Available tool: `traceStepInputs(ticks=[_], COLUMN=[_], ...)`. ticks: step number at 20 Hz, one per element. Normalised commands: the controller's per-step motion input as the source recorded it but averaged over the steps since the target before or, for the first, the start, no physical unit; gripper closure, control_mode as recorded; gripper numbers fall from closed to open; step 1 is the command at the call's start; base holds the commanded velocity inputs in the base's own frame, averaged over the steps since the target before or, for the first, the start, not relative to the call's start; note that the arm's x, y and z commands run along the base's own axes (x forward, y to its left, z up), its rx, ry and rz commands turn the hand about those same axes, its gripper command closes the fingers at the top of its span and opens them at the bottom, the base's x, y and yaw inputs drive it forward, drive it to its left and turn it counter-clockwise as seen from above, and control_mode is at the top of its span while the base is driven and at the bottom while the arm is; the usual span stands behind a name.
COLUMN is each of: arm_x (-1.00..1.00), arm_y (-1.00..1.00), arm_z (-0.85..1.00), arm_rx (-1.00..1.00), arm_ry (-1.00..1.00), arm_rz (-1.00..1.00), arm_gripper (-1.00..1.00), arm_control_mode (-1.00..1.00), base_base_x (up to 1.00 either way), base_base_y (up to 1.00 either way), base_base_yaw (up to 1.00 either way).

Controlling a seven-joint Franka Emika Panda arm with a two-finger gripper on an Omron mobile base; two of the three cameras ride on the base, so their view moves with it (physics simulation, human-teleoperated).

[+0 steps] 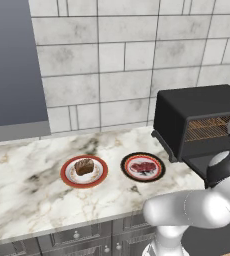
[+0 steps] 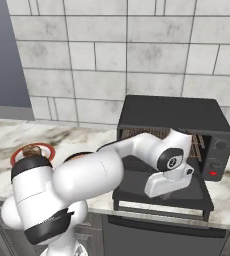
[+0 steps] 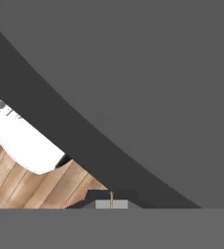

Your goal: Open the toaster oven door. Place the bread on the bottom rack in the toaster oven and place the steak on the top rack.

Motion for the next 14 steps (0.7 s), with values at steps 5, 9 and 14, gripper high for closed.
traceStepInputs(ticks=[5, 9, 14], arm_x=[-0.01, 0.00, 0.03], arm_y=[0.09, 0.19, 0.25], arm_z=[0.45, 0.35, 0.31], arm_rx=[0.16, 0.13, 0.02], arm_ry=[-0.16, -0.25, -0.26], arm_rz=[-0.16, -0.19, -0.27], arm_gripper=[1.00, 1.00, 1.00], arm_control_mode=[-1.00, -1.00, -1.00], base_base_x=[0.00, 0.00, 0.00], base_base_y=[0.00, 0.00, 0.00], base_base_yaw=[0.00, 0.00, 0.00])
